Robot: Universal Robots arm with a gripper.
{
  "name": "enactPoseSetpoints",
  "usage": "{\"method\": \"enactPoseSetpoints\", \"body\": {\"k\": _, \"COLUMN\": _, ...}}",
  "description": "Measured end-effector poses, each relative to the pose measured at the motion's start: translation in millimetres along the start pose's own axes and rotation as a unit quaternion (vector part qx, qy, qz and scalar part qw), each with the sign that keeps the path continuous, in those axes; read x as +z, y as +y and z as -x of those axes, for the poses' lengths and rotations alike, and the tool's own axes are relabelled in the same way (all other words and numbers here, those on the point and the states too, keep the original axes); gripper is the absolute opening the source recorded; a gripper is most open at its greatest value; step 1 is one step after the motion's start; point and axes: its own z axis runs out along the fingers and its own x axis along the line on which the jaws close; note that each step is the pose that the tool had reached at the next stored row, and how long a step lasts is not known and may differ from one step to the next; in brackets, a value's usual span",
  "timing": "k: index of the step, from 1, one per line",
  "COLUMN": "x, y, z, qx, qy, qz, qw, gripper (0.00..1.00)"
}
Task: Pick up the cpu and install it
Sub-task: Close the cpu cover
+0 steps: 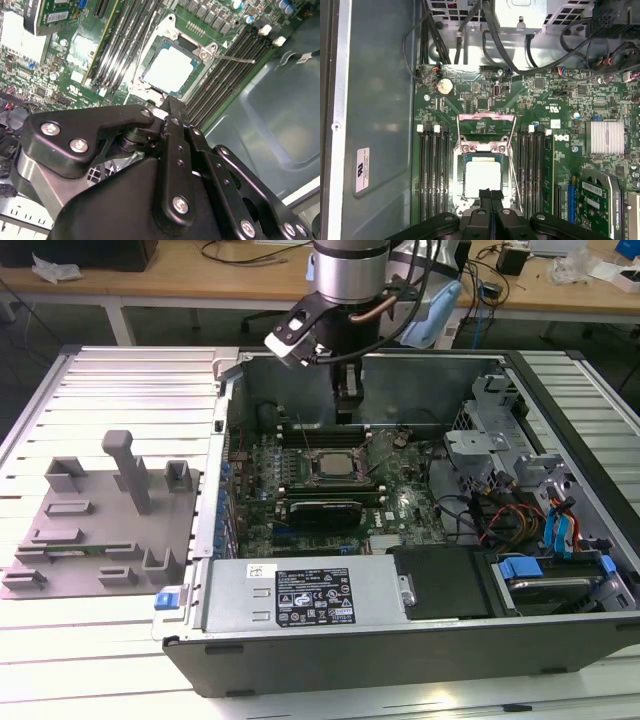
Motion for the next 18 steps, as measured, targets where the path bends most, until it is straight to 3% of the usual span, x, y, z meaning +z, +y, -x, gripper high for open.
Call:
{"method": "enactPoseSetpoints", "body": {"k": 7, "x": 1.1, "y": 16.4, "z": 0.2, "qx": 0.0, "qy": -0.0004, "qz": -0.0001, "qw": 1.0, "gripper": 0.11}}
{"method": "enactPoseSetpoints", "body": {"k": 9, "x": 1.5, "y": 23.1, "z": 0.2, "qx": 0.0, "qy": -0.0004, "qz": -0.0002, "qw": 1.0, "gripper": 0.11}}
{"method": "enactPoseSetpoints", "body": {"k": 10, "x": 1.9, "y": 30.0, "z": 0.3, "qx": 0.0, "qy": -0.0004, "qz": -0.0004, "qw": 1.0, "gripper": 0.11}}
{"method": "enactPoseSetpoints", "body": {"k": 18, "x": 3.6, "y": 55.5, "z": 0.5, "qx": 0.0, "qy": -0.0003, "qz": -0.0007, "qw": 1.0, "gripper": 0.11}}
